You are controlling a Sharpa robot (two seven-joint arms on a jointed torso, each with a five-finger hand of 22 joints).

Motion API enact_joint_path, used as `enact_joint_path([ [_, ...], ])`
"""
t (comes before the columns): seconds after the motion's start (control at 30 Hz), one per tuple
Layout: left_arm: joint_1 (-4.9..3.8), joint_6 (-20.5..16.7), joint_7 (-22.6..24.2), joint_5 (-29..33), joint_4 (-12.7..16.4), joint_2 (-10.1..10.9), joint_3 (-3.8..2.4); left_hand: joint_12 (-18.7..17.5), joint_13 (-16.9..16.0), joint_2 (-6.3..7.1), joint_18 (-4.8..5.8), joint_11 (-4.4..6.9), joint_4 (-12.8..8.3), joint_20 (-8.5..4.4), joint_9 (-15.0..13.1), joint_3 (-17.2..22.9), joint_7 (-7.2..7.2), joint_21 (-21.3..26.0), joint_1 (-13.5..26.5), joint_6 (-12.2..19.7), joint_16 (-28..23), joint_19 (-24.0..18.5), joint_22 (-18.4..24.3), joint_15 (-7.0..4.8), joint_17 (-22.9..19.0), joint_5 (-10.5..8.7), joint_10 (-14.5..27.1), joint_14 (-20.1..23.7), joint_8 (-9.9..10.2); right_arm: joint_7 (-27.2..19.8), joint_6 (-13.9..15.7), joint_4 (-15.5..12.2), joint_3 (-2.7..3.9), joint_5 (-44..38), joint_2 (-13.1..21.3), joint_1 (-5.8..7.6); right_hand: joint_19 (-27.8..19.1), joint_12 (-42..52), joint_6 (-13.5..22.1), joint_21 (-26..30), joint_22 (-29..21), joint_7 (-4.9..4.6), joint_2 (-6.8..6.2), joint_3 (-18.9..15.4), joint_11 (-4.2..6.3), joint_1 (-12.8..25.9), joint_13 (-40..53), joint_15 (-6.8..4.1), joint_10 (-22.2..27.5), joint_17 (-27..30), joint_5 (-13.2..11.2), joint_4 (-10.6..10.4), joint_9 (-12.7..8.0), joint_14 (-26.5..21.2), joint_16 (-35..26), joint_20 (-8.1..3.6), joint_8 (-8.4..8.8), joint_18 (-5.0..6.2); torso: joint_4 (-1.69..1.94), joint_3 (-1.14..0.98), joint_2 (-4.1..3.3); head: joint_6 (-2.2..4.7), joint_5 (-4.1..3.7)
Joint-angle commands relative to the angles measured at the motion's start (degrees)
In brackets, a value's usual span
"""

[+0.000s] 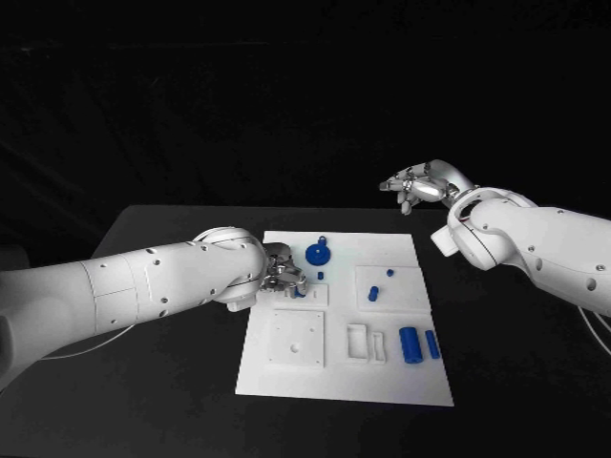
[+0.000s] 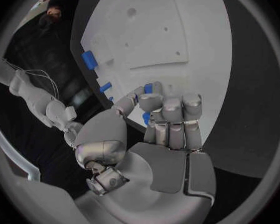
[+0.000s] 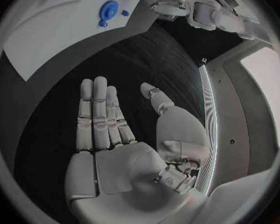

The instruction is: Assemble the parts on the task board

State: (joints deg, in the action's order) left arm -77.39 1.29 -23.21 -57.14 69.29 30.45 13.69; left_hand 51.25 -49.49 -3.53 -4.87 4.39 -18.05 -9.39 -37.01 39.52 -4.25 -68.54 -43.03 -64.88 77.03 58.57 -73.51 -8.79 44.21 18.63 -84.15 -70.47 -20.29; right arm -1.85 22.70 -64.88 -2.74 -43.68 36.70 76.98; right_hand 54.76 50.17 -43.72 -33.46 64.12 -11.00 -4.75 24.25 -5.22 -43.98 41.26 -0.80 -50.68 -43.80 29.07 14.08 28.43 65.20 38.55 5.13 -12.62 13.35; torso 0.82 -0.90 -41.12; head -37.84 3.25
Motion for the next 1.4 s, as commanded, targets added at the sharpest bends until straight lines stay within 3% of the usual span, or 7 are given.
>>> enact_joint_path([
  [0.03,0.19,1.40,-0.10,-0.08,-0.06,-0.03,0.12,0.34,0.06,-0.45,-1.44,2.60,2.12,-6.18,-0.07,2.11,4.83,-0.24,0.09,-5.40,0.25,0.21,-0.05,-4.11,-0.09,0.14,2.98,-2.00,-0.30,0.09,-0.40,0.11,0.04,-0.12,-0.07,0.03,-0.08,0.21,0.04,0.39,0.06,-0.63,0.38,-0.22,-0.11,-0.06,-0.06,0.39,0.44,-0.11,0.24,-0.11,-0.08,-0.04,-0.33,0.43,-0.25,1.01,0.01,-0.03,0.00,0.01,0.08],
  [0.47,0.19,3.20,-0.57,-0.02,-0.86,-0.55,0.12,0.92,0.17,-0.90,-1.43,2.70,3.33,-6.12,-0.41,2.11,4.96,-0.32,1.73,-5.89,0.78,0.15,-0.09,-4.15,-0.32,-0.23,3.01,-1.97,-0.58,0.12,-0.56,0.22,0.04,-0.14,-0.30,-0.03,-0.15,0.34,0.05,0.44,0.10,-0.65,0.40,-0.25,-0.13,-0.07,-0.23,0.41,0.55,-0.21,0.26,-0.13,-0.10,-0.06,-0.44,0.51,-0.28,1.07,-0.03,-0.08,-0.02,-0.14,0.21],
  [1.4,0.10,5.12,-1.07,0.11,-2.20,-1.61,0.10,3.06,-0.01,-2.13,-1.42,2.93,1.90,-5.95,-1.40,2.84,5.28,-0.87,4.02,-7.10,2.49,-0.36,-0.60,-4.02,-0.41,4.53,2.95,-1.76,-1.88,0.34,-1.16,0.66,0.03,-0.26,-0.78,-0.34,-0.28,0.63,0.12,0.52,0.19,-0.68,0.42,-0.32,-0.17,-0.22,-0.61,0.45,0.79,-0.44,0.32,-0.04,-0.17,-0.11,-0.69,0.70,-0.33,1.19,-0.04,-0.04,-0.03,-0.47,0.06],
])
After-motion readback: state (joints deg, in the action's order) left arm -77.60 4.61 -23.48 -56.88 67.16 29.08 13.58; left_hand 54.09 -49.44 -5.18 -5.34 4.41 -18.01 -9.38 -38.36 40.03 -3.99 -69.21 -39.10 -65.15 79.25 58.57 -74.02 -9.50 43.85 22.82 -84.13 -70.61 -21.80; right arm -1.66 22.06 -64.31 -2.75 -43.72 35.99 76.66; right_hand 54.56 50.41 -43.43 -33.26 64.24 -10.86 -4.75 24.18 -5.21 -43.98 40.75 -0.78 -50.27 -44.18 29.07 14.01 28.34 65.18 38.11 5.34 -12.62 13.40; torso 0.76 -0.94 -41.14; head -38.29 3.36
